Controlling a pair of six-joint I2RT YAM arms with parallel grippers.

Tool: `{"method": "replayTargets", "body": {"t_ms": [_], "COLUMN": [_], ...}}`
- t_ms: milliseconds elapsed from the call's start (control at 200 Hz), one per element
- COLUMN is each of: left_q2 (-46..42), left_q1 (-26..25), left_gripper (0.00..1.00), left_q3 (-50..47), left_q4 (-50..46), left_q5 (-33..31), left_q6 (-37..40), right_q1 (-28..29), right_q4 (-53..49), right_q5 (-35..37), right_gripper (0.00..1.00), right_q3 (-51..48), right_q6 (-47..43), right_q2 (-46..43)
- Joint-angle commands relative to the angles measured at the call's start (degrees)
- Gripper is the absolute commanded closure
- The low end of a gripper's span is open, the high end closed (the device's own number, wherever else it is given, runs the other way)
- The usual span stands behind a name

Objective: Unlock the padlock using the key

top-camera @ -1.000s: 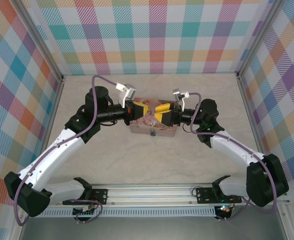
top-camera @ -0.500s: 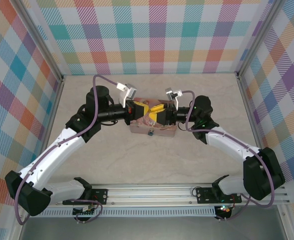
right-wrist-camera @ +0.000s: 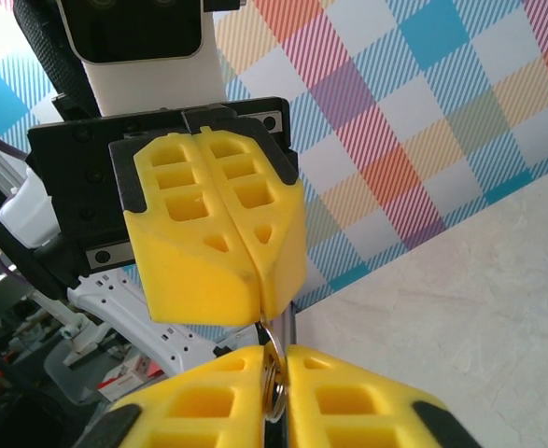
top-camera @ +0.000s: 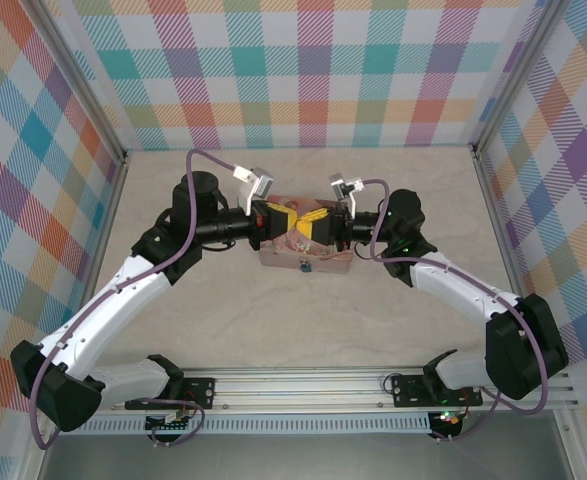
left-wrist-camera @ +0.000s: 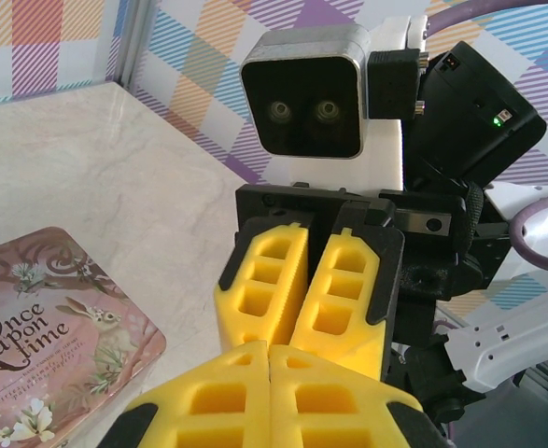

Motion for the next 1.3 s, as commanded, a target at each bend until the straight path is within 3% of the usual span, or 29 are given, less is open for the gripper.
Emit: {"method": "replayTargets", "body": {"t_ms": [0, 180, 295, 560, 775, 1060, 1295], "left_q2": [0.2, 0.3, -0.1, -0.4, 1.3, -0.6, 2.6], "left_q1": [-0.6, -0.7, -0.6, 2.1, 4.8, 4.8, -1.8], "left_gripper": [1.00, 1.00, 0.63, 0.30, 0.20, 0.07, 0.08], "left_q3": [1.6, 1.7, 2.2, 4.8, 0.3, -18.5, -27.7], "left_q4": [0.6, 0.3, -1.1, -10.3, -10.4, 6.7, 15.8], "left_q5": [0.7, 0.1, -3.5, -20.2, -20.5, -16.0, -25.2], "left_q6": [0.7, 1.0, 1.2, 0.6, -1.2, -4.5, -2.4], "right_q1": [0.2, 0.2, 0.2, 0.2, 0.2, -1.8, -4.0], "right_q4": [1.6, 0.1, -5.4, -32.0, -39.0, -36.7, -32.2], "right_q5": [-0.6, 0.3, 2.6, 17.0, 27.6, 35.1, 38.5], "right_gripper": [0.91, 0.99, 1.00, 0.99, 0.99, 0.98, 0.98], "right_q3": [1.3, 0.8, 0.4, 0.2, -3.4, -9.0, -9.7], "right_q6": [-0.8, -2.0, -5.1, -16.6, -15.7, -11.5, -7.9], "right_q2": [-0.8, -1.9, -3.8, -8.5, -8.1, -5.9, -2.2]}}
